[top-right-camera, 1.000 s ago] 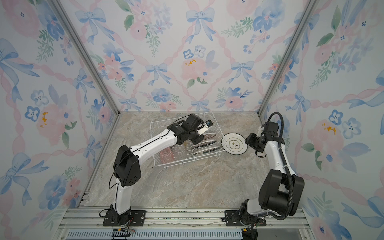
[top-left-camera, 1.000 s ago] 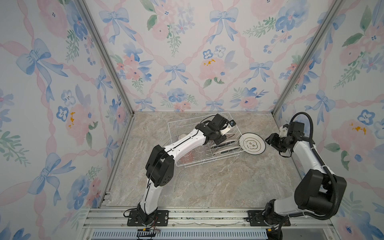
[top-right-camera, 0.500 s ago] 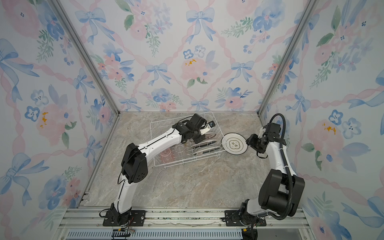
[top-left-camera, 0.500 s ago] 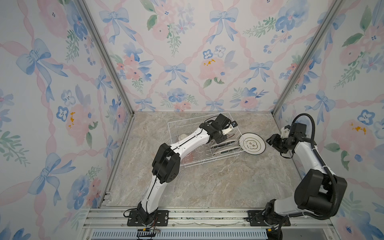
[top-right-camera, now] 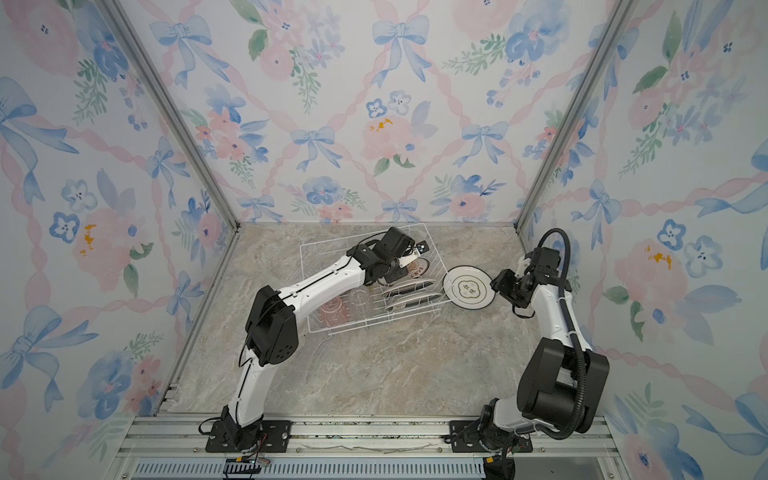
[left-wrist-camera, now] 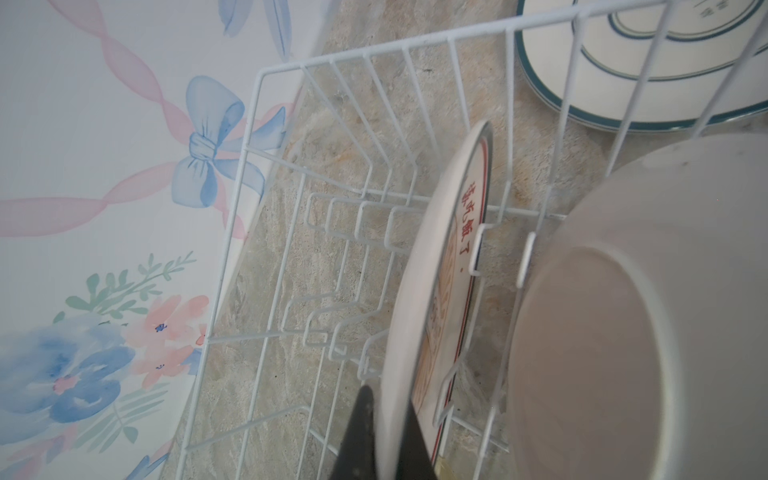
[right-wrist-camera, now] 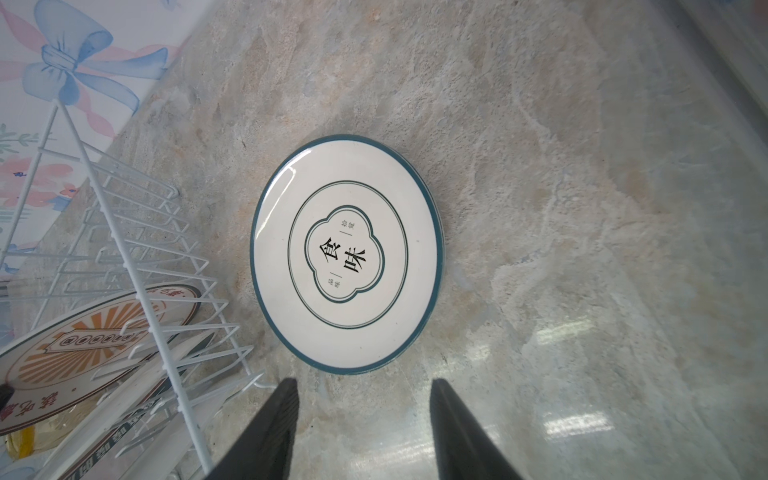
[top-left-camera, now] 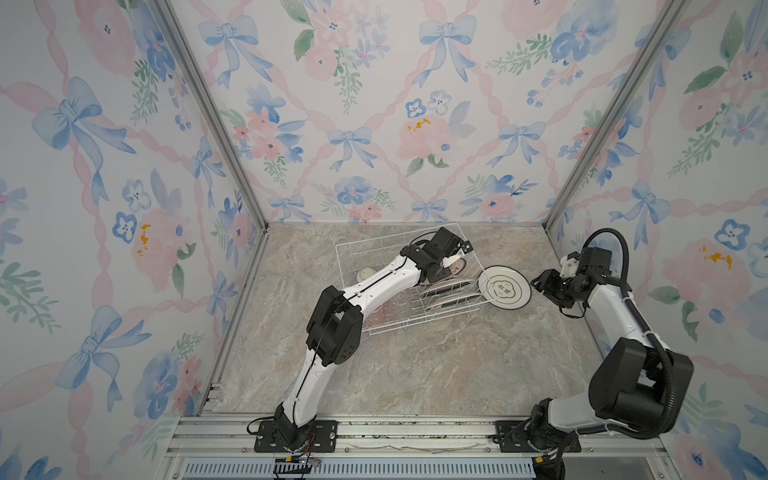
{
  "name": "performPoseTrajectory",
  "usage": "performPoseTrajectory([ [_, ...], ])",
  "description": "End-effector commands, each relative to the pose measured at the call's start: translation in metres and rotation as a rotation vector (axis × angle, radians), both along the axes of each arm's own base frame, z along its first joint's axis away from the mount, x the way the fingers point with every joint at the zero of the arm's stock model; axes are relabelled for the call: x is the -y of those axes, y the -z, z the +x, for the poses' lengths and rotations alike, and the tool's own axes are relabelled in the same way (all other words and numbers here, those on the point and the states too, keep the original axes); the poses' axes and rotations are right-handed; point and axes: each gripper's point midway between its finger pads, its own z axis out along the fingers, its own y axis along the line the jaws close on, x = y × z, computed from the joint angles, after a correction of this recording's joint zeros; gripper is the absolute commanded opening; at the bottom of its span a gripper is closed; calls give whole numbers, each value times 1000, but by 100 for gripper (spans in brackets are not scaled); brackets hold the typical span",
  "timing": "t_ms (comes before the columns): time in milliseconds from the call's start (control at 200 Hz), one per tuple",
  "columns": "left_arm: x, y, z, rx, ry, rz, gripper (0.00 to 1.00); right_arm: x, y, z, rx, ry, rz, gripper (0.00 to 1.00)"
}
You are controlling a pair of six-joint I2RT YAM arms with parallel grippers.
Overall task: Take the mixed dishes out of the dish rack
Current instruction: 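Lift the orange sunburst plate up out of the rack with the left gripper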
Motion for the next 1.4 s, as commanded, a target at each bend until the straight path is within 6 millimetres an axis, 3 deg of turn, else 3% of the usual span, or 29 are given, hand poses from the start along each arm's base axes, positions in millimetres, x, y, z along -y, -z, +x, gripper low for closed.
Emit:
performPoseTrajectory([
  [0,-1,-5,6,37,-40,25,5,0,-5,-3,22,-7,-2,54],
  [105,-4,-19,14,90,-84,23,4,-1,-6,-3,26,-7,2,54],
  [120,-4,-21,14,98,-88,22,0,-1,-5,-4,24,-7,4,54],
  [355,-14,-60,22,187,-167,-37,0,-2,-8,-4,41,-10,0,54],
  [835,-26,-138,7,217,-175,-251,0,-18,-35,1,153,-69,21,53],
  [990,-30,-158,0,188,-157,-349,0,-33,-58,5,246,-126,50,52],
  [1155,-32,-177,-12,106,-100,-495,0,-60,-98,9,418,-231,126,52],
  [1395,-26,-194,-33,-108,12,-737,0,-118,-144,5,618,-472,297,51],
])
